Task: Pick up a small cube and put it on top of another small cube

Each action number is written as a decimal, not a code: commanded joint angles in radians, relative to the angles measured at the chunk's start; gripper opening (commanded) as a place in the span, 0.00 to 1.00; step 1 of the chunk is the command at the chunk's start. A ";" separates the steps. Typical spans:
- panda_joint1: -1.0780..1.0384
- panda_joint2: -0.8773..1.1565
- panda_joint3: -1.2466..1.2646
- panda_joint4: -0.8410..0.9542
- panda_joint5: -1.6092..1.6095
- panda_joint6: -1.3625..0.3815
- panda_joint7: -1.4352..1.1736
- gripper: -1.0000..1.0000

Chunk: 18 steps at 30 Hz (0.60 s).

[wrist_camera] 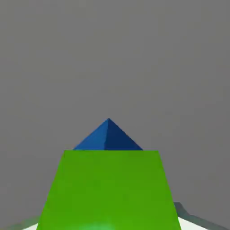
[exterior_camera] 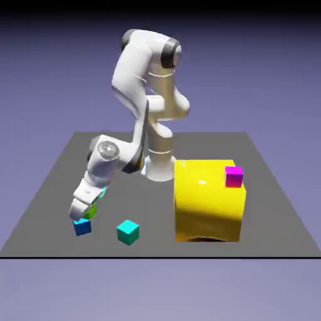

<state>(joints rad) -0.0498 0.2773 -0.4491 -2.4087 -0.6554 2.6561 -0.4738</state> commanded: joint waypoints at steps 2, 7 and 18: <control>-0.064 -0.041 0.040 -0.030 -0.087 0.033 -0.025 0.00; -0.223 -0.142 0.141 -0.107 -0.305 0.114 -0.088 0.00; -0.250 0.079 0.103 -0.008 -0.506 0.254 0.099 1.00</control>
<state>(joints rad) -0.3002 0.3560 -0.3461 -2.4170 -1.1611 2.9105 -0.3752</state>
